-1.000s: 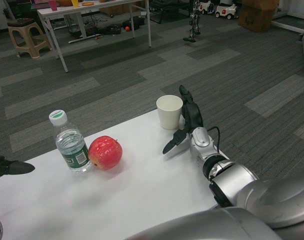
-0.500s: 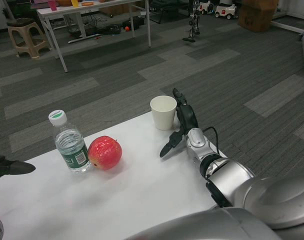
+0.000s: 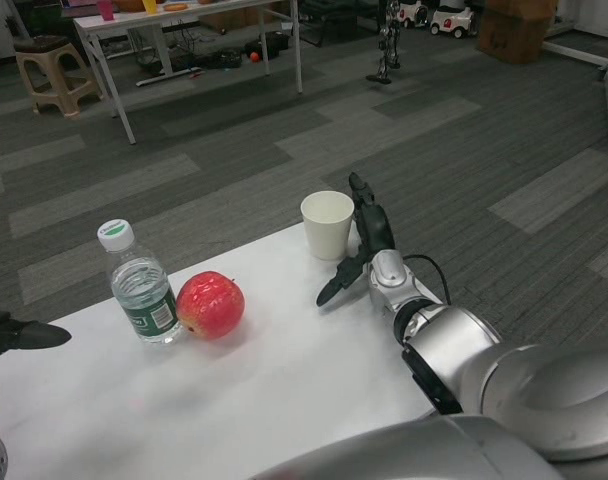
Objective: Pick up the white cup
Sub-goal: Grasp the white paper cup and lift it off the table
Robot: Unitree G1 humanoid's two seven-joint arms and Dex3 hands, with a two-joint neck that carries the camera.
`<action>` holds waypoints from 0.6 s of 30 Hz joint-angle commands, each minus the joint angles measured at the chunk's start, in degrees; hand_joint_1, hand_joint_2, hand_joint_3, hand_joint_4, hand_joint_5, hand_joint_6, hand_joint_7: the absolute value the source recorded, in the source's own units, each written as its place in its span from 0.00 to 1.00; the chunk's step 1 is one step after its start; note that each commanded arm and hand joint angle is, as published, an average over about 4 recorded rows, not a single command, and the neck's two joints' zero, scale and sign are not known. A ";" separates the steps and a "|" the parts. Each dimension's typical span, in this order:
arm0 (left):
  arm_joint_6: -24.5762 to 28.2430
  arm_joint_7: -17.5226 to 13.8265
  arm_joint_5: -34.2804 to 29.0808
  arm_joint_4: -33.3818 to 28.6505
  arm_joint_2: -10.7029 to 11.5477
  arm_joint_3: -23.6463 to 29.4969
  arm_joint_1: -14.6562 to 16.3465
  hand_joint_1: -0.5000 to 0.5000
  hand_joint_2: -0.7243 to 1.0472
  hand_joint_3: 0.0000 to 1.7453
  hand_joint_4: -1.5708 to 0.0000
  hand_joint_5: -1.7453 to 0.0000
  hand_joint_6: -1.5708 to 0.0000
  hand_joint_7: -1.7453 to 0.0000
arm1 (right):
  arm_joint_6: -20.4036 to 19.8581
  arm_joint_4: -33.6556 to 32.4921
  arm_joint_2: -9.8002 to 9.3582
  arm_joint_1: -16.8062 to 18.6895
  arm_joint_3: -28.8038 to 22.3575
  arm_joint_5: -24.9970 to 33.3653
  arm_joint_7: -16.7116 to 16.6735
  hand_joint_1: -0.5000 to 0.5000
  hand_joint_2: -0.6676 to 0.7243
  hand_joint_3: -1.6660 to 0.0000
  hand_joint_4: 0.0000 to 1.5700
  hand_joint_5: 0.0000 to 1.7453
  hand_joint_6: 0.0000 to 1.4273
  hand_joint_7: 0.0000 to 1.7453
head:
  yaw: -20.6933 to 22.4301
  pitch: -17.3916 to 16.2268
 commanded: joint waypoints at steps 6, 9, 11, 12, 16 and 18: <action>-0.13 -0.21 0.45 1.06 -0.06 0.25 -0.76 0.00 0.10 0.05 1.00 0.65 1.00 1.00 | 0.48 3.16 -1.52 -6.17 -1.23 0.19 -0.69 0.04 0.95 1.00 0.00 0.00 0.00 0.00 | -0.18 0.07; -0.13 -0.23 0.45 1.36 -0.34 0.25 -0.85 0.00 0.10 0.05 1.00 0.65 1.00 1.00 | 0.74 4.74 -1.54 -7.65 -1.23 0.13 -0.69 0.04 0.95 1.00 0.00 0.00 0.00 0.00 | -0.34 0.09; -0.13 -0.36 0.45 1.58 -0.61 0.25 -0.92 0.00 0.10 0.05 1.00 0.65 1.00 1.00 | 0.96 6.25 -1.37 -8.70 -1.18 0.06 -0.91 0.04 0.95 1.00 0.00 0.00 0.00 0.00 | -0.48 0.13; -0.15 -0.45 0.45 1.67 -0.76 0.25 -0.94 0.00 0.10 0.05 1.00 0.65 1.00 1.00 | 1.11 7.15 -1.26 -9.32 -1.16 0.04 -1.11 0.04 0.95 1.00 0.00 0.00 0.00 0.00 | -0.53 0.14; -0.35 -0.65 0.45 1.72 -0.98 0.25 -0.94 0.00 0.10 0.05 1.00 0.65 1.00 1.00 | 1.53 9.92 -1.04 -11.05 -1.23 0.02 -2.01 0.04 0.95 1.00 0.00 0.00 0.00 0.00 | -0.58 0.22; -0.46 -0.65 0.45 1.72 -1.02 0.25 -0.94 0.00 0.10 0.05 1.00 0.65 1.00 1.00 | 1.71 10.63 -0.99 -11.56 -1.18 -0.01 -2.56 0.04 0.95 1.00 0.00 0.00 0.00 0.00 | -0.72 0.26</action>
